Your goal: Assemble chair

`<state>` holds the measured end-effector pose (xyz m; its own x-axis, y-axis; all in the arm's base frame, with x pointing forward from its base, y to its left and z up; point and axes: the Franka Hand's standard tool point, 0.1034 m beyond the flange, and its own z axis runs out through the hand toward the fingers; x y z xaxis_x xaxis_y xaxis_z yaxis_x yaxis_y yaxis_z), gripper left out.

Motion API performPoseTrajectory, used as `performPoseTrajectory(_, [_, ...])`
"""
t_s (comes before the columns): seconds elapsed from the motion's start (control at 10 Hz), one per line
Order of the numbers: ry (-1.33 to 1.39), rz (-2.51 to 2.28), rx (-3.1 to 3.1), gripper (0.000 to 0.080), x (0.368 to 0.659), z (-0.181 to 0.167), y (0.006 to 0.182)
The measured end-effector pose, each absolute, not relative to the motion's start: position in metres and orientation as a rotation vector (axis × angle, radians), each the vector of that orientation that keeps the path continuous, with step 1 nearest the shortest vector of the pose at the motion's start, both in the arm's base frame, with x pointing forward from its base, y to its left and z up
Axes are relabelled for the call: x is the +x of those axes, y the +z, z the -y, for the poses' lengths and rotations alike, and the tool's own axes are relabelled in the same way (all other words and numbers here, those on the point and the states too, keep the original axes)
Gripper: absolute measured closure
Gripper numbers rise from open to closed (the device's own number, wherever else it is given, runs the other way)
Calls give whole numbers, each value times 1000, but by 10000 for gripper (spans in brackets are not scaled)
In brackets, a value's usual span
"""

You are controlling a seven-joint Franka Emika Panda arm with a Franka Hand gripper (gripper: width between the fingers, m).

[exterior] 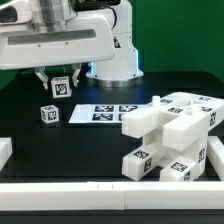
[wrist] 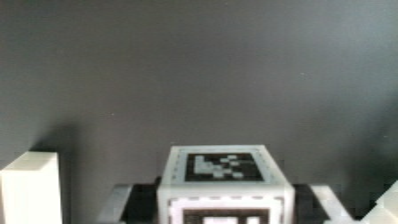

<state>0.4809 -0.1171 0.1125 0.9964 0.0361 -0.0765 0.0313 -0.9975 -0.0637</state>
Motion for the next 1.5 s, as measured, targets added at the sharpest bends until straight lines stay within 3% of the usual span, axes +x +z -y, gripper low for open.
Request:
performPoseTrajectory(0.2, [75, -113, -3083, 517, 513, 60, 139])
performPoseTrajectory(0.5, [30, -200, -3111, 517, 549, -10, 150])
performPoseTrajectory(0.9, [37, -211, -3110, 517, 546, -3, 148])
performPoseTrajectory(1.1, [19, -264, -3123, 517, 555, -32, 152])
performPoseTrajectory(1.3, [-45, -360, -3116, 517, 588, -72, 157])
performPoseTrajectory(1.5, [-58, -390, -3117, 517, 598, -84, 153])
